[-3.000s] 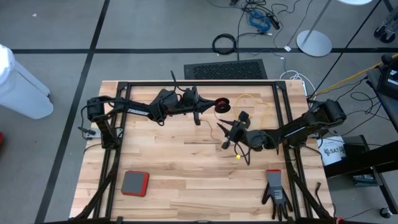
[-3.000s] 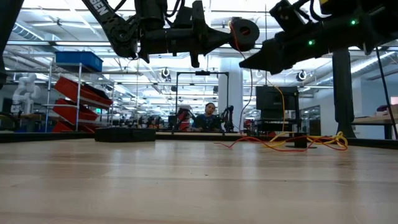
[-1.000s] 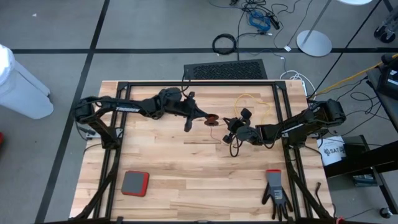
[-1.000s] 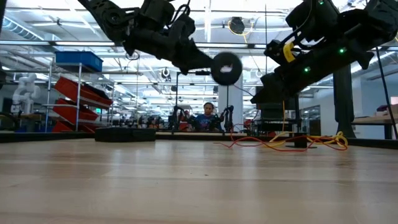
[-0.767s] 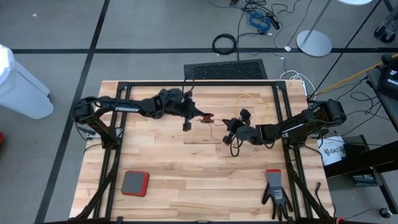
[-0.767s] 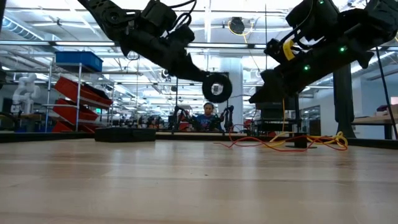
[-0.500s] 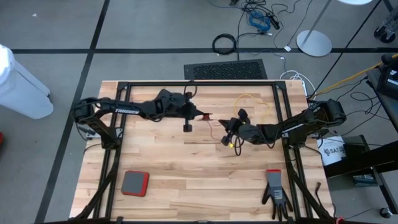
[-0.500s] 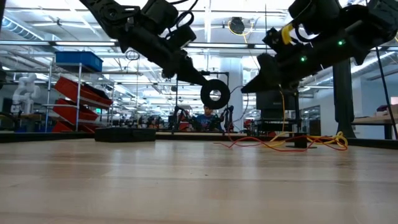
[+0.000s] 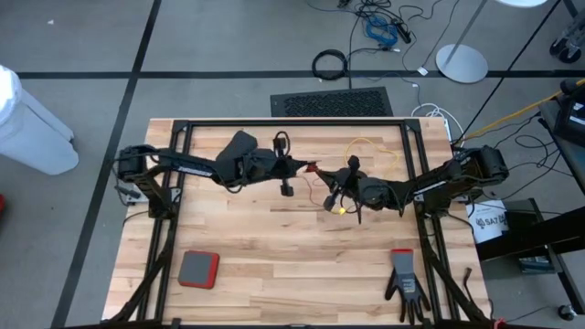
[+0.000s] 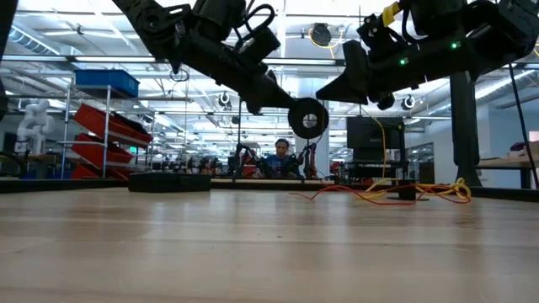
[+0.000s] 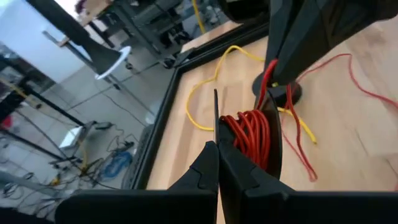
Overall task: Coil cords
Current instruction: Coil the red wire onto the black spool
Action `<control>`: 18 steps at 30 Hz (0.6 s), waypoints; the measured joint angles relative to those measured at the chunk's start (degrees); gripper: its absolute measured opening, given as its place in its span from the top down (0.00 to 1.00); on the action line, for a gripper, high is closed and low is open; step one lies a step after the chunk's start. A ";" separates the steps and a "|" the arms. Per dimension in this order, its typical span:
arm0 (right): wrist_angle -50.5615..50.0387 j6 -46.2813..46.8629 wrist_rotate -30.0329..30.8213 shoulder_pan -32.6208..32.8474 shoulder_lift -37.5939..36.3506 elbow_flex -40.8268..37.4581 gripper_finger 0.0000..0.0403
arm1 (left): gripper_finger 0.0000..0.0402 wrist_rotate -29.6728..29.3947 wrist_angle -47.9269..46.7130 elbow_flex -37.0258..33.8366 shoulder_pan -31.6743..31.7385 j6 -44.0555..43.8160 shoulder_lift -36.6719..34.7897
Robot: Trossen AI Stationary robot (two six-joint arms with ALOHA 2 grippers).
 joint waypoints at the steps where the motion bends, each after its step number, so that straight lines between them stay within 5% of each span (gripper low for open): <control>1: 0.46 -0.18 0.12 0.00 0.00 0.00 1.00 | 1.00 -0.96 0.93 0.00 -0.18 -0.01 0.58; 8: 1.14 -0.73 1.00 -0.14 1.73 1.98 1.00 | 1.00 -8.13 13.69 0.00 -1.65 -0.53 5.12; 18: 11.88 -10.93 10.07 -0.13 8.89 5.01 1.00 | 1.00 -11.57 22.01 2.60 -2.07 -9.44 8.95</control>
